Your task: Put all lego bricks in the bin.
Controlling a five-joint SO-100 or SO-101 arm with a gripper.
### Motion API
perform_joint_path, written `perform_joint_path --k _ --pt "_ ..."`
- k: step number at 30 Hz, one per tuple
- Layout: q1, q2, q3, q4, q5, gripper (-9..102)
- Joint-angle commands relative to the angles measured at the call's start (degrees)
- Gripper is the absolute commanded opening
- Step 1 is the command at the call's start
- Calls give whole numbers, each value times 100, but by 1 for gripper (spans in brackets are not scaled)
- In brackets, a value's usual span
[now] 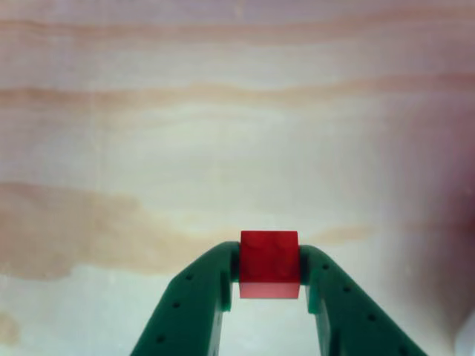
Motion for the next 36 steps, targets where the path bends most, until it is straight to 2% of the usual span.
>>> perform_joint_path --k 1,6,12,13,17,20,22,25,27,30,34,36 --pt "185 1705 -1688 1125 589 0" --pt "686 3173 1063 1116 1345 0" --pt "2355 2918 1934 1099 1775 0" --pt "2602 2725 2197 782 1811 0" --pt "3146 2602 4588 -1705 1723 0" --pt "3384 2250 5344 -2751 1644 0" --pt "3445 2083 5590 -3138 1679 1" --pt "3428 2021 5555 -3270 1854 9" --pt "3393 2065 5537 -3261 1872 27" --pt "3349 2382 5449 -3067 2329 38" --pt "3094 3516 5423 -2382 2628 39" --pt "2988 4245 5353 -1846 2558 33"
